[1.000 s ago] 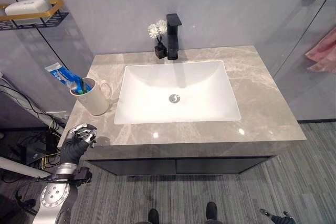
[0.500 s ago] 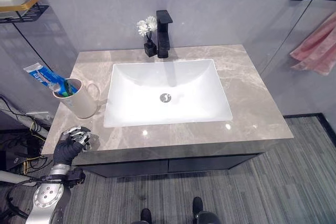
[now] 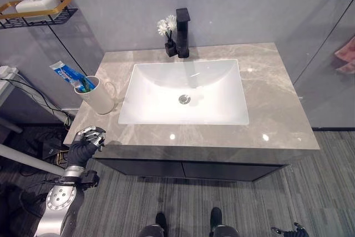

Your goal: Put brush and paste in cup on sink, flatten towel.

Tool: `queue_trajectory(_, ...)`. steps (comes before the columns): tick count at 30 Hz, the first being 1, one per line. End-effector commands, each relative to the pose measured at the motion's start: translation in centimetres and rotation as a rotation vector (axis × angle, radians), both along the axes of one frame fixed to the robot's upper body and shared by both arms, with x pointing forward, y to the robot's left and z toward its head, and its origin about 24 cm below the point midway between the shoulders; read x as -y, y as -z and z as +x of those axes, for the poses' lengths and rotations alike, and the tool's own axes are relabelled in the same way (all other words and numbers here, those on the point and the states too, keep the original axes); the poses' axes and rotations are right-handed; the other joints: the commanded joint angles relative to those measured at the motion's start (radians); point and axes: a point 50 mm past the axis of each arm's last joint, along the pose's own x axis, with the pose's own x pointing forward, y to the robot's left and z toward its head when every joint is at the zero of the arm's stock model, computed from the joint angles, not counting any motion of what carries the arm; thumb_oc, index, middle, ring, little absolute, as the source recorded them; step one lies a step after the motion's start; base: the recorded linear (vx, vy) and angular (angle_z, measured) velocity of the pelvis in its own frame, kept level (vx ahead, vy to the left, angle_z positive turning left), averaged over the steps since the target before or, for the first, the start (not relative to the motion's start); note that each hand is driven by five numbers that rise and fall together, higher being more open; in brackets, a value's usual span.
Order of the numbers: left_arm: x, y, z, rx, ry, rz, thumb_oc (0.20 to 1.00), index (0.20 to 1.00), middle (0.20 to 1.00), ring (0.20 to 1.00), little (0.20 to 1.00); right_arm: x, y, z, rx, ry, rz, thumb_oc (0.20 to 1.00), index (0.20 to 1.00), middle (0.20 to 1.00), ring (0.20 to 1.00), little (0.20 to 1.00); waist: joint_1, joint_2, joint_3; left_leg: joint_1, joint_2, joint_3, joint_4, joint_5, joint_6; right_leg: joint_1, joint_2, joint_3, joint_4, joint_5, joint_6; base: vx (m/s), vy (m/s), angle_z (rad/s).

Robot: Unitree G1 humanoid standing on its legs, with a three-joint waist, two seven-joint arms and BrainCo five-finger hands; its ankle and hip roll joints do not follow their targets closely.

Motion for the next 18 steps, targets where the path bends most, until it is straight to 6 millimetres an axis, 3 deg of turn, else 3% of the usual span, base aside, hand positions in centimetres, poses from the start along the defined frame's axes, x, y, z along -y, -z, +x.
queue_trajectory(1, -0.6, -2.0, -0.4, 0.091, -0.014, 0.036, 0.2, 0.2, 0.2, 0.2, 0.2, -0.4, 0.3, -0.9, -0.039, -0.019, -0.004, 1.0, 1.0, 1.0, 1.0, 1.0, 0.014, -0.011, -0.039, -0.035, 0.016, -0.017, -0.056, 0.111, -0.036, 0.091, 0.038, 0.022, 0.006, -0.04, 0.043, 0.21, 0.221, -0.06)
queue_trajectory(4, -0.5, -1.9, -0.8, 0.085, -0.008, 0.035, 0.2, 0.2, 0.2, 0.2, 0.2, -0.6, 0.6, -1.4, -0.079, -0.008, 0.005, 1.0, 1.0, 1.0, 1.0, 1.0, 0.022, 0.008, -0.063, 0.008, -0.026, -0.011, -0.076, 0.085, -0.021, 0.123, 0.005, 0.044, -0.005, -0.029, 0.054, 0.14, 0.153, -0.36)
queue_trajectory(11, -1.0, -2.6, -1.0, 0.11, -0.025, 0.025, 0.2, 0.2, 0.2, 0.2, 0.2, -2.0, 1.2, -0.4, -0.095, -0.083, 0.041, 1.0, 1.0, 1.0, 1.0, 1.0, 0.031, 0.004, -0.073, 0.025, -0.092, 0.026, -0.069, 0.031, 0.022, 0.12, -0.06, 0.084, -0.031, 0.015, 0.095, 0.07, 0.139, -0.09)
queue_trajectory(18, -0.6, -2.9, -0.8, 0.12, 0.012, -0.017, 0.2, 0.2, 0.2, 0.2, 0.2, -3.1, 1.3, 0.9, -0.077, -0.172, 0.057, 1.0, 1.0, 1.0, 1.0, 1.0, 0.033, -0.005, -0.075, 0.011, -0.111, 0.046, -0.067, 0.016, 0.038, 0.088, -0.084, 0.102, -0.035, 0.056, 0.116, 0.02, 0.079, -0.11)
